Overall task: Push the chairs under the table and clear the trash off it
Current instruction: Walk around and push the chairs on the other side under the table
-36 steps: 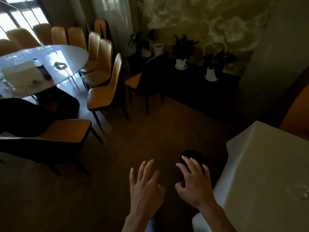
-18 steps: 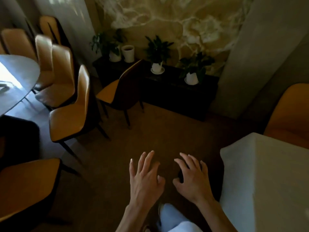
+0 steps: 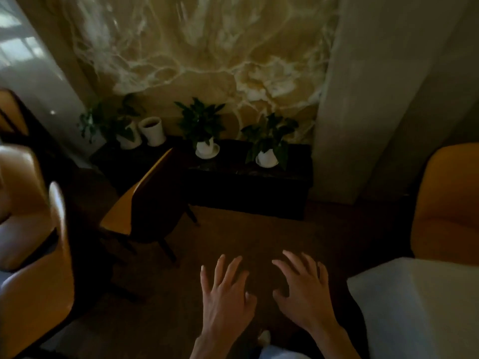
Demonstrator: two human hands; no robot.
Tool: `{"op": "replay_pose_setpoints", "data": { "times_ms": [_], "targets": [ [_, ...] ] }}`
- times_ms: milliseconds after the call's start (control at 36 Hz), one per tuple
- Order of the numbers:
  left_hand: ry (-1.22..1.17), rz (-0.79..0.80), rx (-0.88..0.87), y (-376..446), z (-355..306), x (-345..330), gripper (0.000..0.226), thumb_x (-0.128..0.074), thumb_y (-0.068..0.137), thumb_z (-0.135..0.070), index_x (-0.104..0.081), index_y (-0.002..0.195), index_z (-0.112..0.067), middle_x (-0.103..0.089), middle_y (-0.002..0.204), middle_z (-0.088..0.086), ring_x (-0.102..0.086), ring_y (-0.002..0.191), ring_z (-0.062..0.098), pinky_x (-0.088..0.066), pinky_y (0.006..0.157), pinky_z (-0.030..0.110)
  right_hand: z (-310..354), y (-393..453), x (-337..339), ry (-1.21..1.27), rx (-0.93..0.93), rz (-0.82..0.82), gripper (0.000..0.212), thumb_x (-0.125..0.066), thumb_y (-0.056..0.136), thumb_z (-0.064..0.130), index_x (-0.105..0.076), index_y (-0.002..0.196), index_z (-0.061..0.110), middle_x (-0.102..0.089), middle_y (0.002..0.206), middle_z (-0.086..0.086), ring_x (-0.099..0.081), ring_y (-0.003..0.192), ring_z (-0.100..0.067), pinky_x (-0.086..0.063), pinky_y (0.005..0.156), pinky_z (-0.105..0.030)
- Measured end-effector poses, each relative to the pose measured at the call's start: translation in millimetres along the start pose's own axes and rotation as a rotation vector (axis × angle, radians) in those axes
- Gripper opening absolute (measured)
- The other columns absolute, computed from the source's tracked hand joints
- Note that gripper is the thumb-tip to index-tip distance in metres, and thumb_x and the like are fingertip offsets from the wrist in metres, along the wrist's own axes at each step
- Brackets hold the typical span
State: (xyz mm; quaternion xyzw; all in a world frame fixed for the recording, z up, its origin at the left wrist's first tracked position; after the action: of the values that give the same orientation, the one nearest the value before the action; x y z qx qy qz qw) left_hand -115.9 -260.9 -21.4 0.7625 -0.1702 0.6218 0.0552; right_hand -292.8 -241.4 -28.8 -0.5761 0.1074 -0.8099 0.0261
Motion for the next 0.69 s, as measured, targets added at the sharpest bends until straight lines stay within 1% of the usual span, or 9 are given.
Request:
{"op": "replay_pose_setpoints", "data": {
  "times_ms": [111,167,222,306,361,500,611,694],
  "targets": [
    [0.053,0.071,-0.076,86,-21,12,0.046,-0.042,0.091,-0.048,-0.035,0.137,-0.045,-0.003,0.159,-0.016,0.014,0.147,0.022,0.001,0.114,0.068,-30,59,30,0.033,-0.079,-0.036,0.067,-0.055,0.084,0.058,-0.026,0.144,0.05,-0.012,0.162,0.013,-0.003,0.149,-0.026,-0.007,0.118,-0.057],
    [0.08,0.083,-0.111,121,-34,19,0.047,-0.042,0.092,-0.05,-0.034,0.138,-0.046,-0.003,0.159,-0.015,0.013,0.147,0.025,0.001,0.113,0.069,-45,79,43,0.031,-0.124,-0.046,0.068,-0.055,0.083,0.059,-0.026,0.144,0.05,-0.013,0.162,0.012,-0.004,0.149,-0.028,-0.009,0.118,-0.058],
    [0.084,0.106,-0.137,154,-46,22,0.048,-0.042,0.092,-0.051,-0.031,0.139,-0.046,-0.001,0.159,-0.015,0.013,0.147,0.026,-0.001,0.113,0.069,-62,99,54,0.041,-0.174,-0.056,0.07,-0.054,0.084,0.059,-0.022,0.145,0.05,-0.009,0.163,0.011,-0.003,0.149,-0.03,-0.009,0.118,-0.059],
    [0.11,0.169,-0.18,201,-65,19,0.052,-0.04,0.091,-0.055,-0.027,0.14,-0.047,0.002,0.159,-0.014,0.014,0.147,0.029,-0.005,0.112,0.07,-87,127,66,0.04,-0.262,-0.045,0.073,-0.05,0.085,0.061,-0.013,0.147,0.049,0.001,0.163,0.011,0.002,0.149,-0.03,-0.006,0.119,-0.058],
    [0.126,0.207,-0.213,233,-78,17,0.054,-0.041,0.09,-0.057,-0.025,0.141,-0.048,0.004,0.159,-0.013,0.014,0.146,0.031,-0.005,0.112,0.071,-104,144,74,0.048,-0.319,-0.048,0.075,-0.05,0.085,0.06,-0.009,0.147,0.049,0.004,0.163,0.011,0.003,0.149,-0.03,-0.005,0.119,-0.057],
    [0.138,0.318,-0.307,318,-118,8,0.059,-0.044,0.09,-0.057,-0.018,0.142,-0.052,0.008,0.159,-0.013,0.015,0.146,0.032,-0.003,0.111,0.071,-148,192,89,0.098,-0.456,-0.062,0.074,-0.05,0.085,0.057,-0.01,0.147,0.051,0.001,0.163,0.013,0.001,0.148,-0.03,-0.006,0.118,-0.058],
    [0.126,0.397,-0.386,394,-152,-5,0.061,-0.047,0.089,-0.056,-0.015,0.14,-0.055,0.008,0.158,-0.014,0.014,0.146,0.03,-0.005,0.111,0.07,-186,240,101,0.114,-0.563,-0.077,0.075,-0.046,0.083,0.057,-0.008,0.147,0.052,0.002,0.163,0.014,0.001,0.148,-0.031,-0.005,0.118,-0.057],
    [0.146,0.41,-0.461,453,-181,-11,0.064,-0.048,0.088,-0.057,-0.011,0.141,-0.056,0.008,0.159,-0.014,0.013,0.146,0.03,-0.005,0.111,0.071,-215,279,117,0.13,-0.657,-0.102,0.074,-0.045,0.085,0.055,-0.006,0.147,0.051,0.003,0.163,0.013,0.002,0.148,-0.031,-0.005,0.118,-0.057]
  ]
}}
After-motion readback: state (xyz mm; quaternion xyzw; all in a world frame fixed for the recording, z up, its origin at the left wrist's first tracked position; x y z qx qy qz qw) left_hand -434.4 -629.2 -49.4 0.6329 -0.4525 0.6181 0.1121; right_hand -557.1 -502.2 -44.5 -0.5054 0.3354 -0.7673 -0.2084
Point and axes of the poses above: each hand's wrist, its own y-axis towards the middle knuckle, its own x-axis out of the back of the hand, z = x × y, the point moved 4 cm from there along y, towards the middle knuckle
